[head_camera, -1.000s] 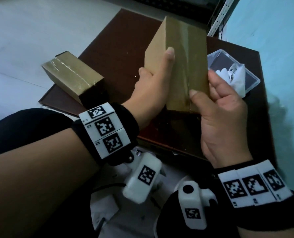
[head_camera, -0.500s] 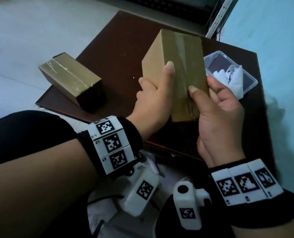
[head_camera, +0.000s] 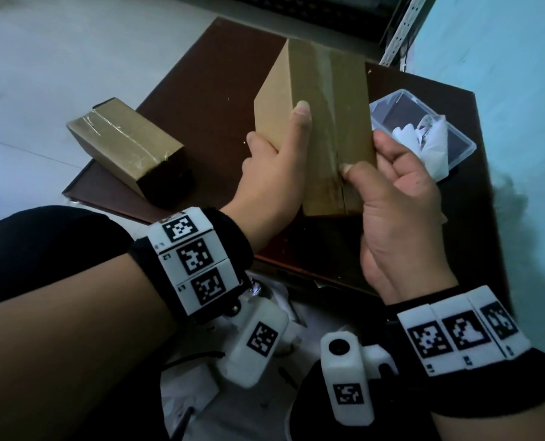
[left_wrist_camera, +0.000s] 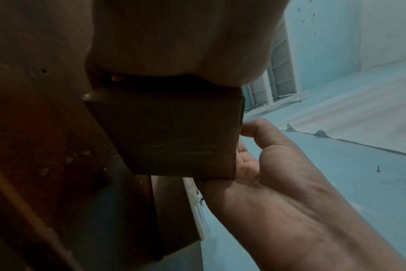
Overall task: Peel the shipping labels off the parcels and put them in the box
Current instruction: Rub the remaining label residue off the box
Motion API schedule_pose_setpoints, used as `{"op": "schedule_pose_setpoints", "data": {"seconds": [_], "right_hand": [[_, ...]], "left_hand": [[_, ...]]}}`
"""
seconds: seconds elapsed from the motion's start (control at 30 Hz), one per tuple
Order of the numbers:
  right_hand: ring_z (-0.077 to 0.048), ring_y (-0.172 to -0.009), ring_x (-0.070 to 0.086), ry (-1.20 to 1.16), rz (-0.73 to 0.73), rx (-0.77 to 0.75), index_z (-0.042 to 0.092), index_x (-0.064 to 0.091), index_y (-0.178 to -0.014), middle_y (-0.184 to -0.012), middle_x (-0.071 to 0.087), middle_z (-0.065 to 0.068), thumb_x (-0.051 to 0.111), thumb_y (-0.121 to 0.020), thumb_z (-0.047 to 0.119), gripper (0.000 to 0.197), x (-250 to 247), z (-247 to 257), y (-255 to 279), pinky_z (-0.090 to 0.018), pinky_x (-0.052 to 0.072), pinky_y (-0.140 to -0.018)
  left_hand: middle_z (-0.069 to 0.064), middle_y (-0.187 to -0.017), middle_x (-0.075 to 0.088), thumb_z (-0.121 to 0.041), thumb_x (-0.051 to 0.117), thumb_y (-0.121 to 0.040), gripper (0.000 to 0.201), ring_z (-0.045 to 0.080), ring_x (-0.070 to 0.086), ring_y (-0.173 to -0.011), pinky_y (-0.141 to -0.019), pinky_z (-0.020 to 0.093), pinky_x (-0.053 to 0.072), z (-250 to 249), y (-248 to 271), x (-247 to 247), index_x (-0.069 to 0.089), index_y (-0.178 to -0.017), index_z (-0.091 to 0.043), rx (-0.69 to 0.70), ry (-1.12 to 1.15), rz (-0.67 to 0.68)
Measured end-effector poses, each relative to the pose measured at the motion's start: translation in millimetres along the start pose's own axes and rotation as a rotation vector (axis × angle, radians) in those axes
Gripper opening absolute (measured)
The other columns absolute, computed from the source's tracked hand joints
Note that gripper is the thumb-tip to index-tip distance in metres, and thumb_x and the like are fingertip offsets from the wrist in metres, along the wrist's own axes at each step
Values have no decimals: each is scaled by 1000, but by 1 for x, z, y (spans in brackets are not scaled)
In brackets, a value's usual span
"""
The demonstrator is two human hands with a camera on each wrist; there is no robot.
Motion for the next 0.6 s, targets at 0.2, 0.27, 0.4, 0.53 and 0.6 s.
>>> {"op": "schedule_pose_setpoints", "data": {"seconds": [0.2,0.27,0.4,0.53,0.6], "right_hand": [[-15,-120,74,5,11,7,6,54,-150,-134,76,-3,65,-96,-10,57,-1,2,0,-38,62,-101],[-16,-121,74,1,-7,1,6,56,-148,-133,76,-4,68,-97,-8,54,-1,2,0,-38,62,-102],[-17,-120,75,5,-15,12,5,55,-147,-135,75,-7,67,-96,-10,54,-1,-1,-2,-38,62,-101],[-16,-121,74,25,71,42,6,50,-152,-142,71,-5,61,-97,-15,61,-1,-1,-2,-36,63,-97],[-14,-125,71,27,132,41,7,46,-157,-148,67,-3,58,-97,-16,65,0,2,-1,-34,62,-100]], "left_hand": [[10,-150,47,-103,34,-56,135,27,55,-131,-111,50,47,4,1,2,21,-162,-20,32,-2,-2],[10,-151,46,-103,35,-56,136,27,54,-132,-112,50,46,5,-1,3,20,-162,-20,31,5,-2],[9,-154,44,-103,34,-56,137,28,51,-137,-113,51,45,7,-1,3,17,-163,-19,11,4,7],[9,-151,50,-107,37,-50,145,29,56,-133,-112,51,47,10,-6,0,22,-164,-18,-24,57,7],[7,-143,61,-112,45,-43,149,29,64,-126,-106,52,52,12,-16,1,33,-160,-22,-19,134,38]]}}
Point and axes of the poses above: each hand's wrist, its own y-axis away from the middle knuckle, its own x-axis out of the palm, z = x × y, the point moved 7 cm from there along -y, towards the middle knuckle
